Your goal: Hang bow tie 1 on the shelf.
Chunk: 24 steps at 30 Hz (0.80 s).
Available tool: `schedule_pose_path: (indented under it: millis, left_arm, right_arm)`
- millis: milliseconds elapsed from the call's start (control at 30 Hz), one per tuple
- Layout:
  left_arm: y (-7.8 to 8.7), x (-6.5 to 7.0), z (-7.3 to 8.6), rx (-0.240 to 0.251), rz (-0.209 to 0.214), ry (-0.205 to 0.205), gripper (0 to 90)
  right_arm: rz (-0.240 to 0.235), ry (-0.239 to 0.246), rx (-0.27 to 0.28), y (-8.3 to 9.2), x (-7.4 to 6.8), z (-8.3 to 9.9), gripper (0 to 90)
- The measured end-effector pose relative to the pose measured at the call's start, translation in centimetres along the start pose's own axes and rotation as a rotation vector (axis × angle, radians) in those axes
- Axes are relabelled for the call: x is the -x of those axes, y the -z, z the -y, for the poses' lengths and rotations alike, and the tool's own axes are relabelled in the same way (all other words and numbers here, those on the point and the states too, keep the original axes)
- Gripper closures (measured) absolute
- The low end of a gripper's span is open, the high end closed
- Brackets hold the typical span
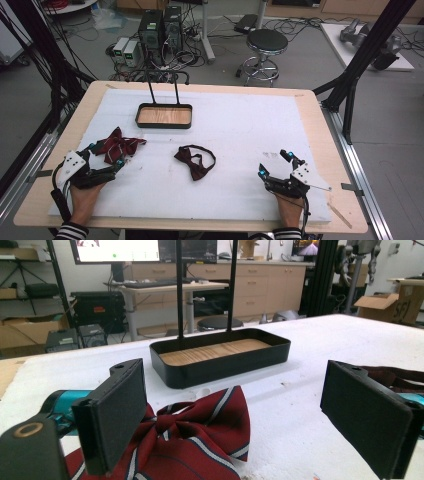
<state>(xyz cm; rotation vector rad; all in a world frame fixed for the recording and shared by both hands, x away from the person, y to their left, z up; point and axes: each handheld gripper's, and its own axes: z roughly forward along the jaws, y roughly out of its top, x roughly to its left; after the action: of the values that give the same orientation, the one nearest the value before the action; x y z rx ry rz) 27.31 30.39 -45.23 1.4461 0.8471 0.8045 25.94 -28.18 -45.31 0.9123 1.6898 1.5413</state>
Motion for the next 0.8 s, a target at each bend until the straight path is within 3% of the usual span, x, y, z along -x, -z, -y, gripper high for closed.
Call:
schedule_pose_path:
  millis: [200, 667, 800]
  left_arm:
    - [0.0, -0.3, -0.7, -0.035, -0.002, 0.003, 11.7]
    - [-1.5, -2.0, -4.1, -0.219, -0.020, -0.028, 12.2]
    - [-2.2, -2.4, -4.7, -0.296, -0.008, -0.033, 12.4]
  right_arm:
    - [0.000, -0.005, 0.002, 0.0, 0.0, 0.0, 10.3]
    - [-0.001, -0.014, -0.002, 0.0, 0.0, 0.0, 10.2]
    - [-0.002, -0.014, 0.003, 0.1, 0.0, 0.0, 10.3]
